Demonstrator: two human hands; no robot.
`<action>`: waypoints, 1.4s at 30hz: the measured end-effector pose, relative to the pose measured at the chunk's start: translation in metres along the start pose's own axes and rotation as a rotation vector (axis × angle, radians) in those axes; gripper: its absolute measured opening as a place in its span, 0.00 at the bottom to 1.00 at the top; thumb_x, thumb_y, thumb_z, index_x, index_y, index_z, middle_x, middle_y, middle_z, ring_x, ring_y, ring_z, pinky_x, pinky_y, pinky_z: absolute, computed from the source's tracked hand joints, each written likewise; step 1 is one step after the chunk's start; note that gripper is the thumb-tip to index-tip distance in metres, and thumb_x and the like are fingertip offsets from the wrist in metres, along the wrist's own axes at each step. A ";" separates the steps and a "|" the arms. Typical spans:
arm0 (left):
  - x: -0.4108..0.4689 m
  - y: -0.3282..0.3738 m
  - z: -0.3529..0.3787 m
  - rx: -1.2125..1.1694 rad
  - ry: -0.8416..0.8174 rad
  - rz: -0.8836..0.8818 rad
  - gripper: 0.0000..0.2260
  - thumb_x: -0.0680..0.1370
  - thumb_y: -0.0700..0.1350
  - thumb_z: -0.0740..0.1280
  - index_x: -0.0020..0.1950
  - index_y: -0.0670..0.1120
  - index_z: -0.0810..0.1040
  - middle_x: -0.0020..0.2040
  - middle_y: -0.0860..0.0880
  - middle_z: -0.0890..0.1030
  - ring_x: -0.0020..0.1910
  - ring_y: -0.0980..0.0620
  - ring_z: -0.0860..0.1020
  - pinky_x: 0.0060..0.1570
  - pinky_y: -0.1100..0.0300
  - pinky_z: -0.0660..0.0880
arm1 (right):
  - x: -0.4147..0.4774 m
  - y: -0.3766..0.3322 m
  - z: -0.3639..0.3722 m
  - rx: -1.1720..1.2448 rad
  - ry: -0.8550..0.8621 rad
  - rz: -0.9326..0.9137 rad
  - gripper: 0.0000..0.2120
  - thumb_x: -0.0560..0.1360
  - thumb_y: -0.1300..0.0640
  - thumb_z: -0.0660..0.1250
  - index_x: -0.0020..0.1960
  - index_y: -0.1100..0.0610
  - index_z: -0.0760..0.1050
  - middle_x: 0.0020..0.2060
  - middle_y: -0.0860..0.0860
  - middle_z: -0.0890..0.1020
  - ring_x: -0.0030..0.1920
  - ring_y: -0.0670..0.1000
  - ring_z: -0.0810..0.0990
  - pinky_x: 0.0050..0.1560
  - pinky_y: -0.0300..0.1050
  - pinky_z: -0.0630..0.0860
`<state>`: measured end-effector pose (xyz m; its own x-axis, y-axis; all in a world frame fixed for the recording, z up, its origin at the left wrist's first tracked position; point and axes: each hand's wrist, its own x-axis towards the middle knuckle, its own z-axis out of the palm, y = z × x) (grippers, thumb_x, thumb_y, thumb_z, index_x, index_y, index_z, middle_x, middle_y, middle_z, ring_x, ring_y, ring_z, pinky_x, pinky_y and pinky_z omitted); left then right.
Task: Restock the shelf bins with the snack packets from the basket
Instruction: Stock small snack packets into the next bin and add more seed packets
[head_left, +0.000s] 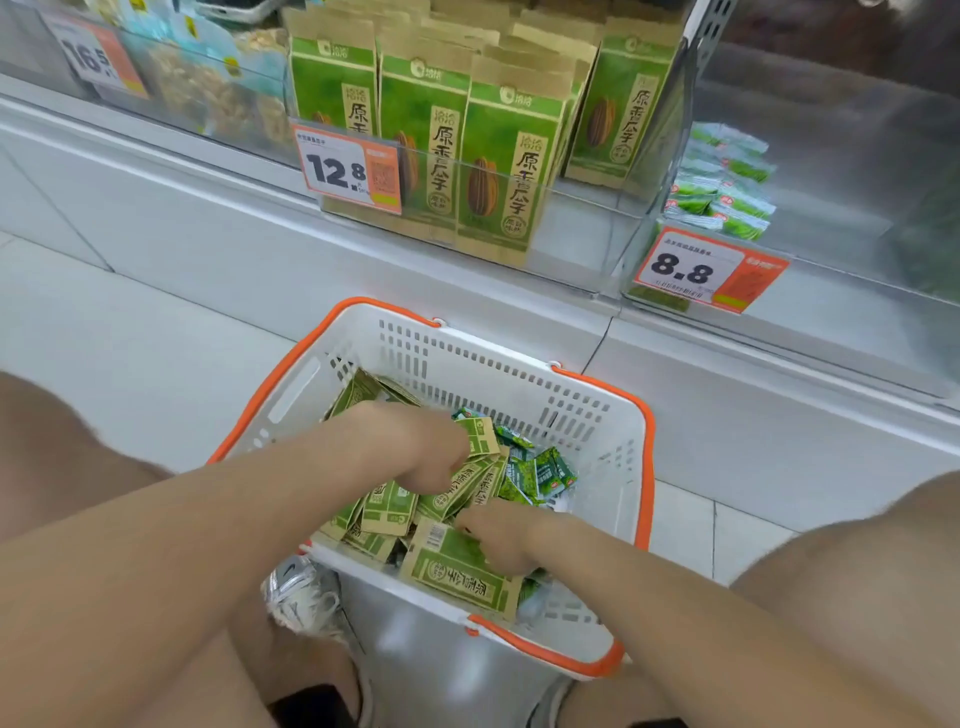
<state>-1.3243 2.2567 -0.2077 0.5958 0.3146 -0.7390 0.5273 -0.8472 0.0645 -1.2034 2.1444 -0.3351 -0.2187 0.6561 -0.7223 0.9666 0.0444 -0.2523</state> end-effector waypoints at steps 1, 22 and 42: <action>0.000 0.000 0.000 -0.007 0.002 0.004 0.15 0.86 0.47 0.61 0.71 0.46 0.77 0.66 0.45 0.80 0.50 0.47 0.82 0.43 0.57 0.76 | 0.003 -0.002 0.007 0.016 0.019 0.005 0.11 0.77 0.67 0.62 0.58 0.58 0.72 0.51 0.55 0.78 0.51 0.59 0.80 0.47 0.54 0.79; -0.031 -0.016 -0.048 -0.281 0.429 0.109 0.31 0.68 0.53 0.83 0.60 0.51 0.66 0.57 0.50 0.76 0.54 0.48 0.77 0.55 0.48 0.77 | -0.084 0.016 -0.145 1.198 0.370 0.281 0.10 0.84 0.58 0.63 0.58 0.59 0.81 0.34 0.56 0.82 0.24 0.49 0.75 0.26 0.38 0.67; -0.073 -0.010 -0.099 -1.221 0.866 0.421 0.15 0.89 0.46 0.55 0.70 0.53 0.77 0.61 0.55 0.85 0.60 0.59 0.82 0.55 0.65 0.78 | -0.149 -0.010 -0.188 0.801 1.378 -0.161 0.08 0.77 0.48 0.74 0.51 0.51 0.81 0.35 0.42 0.83 0.33 0.41 0.79 0.35 0.39 0.72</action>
<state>-1.3129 2.2845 -0.0881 0.7512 0.6587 0.0432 0.1376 -0.2201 0.9657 -1.1551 2.1875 -0.1042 0.4038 0.8506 0.3368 0.5333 0.0803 -0.8421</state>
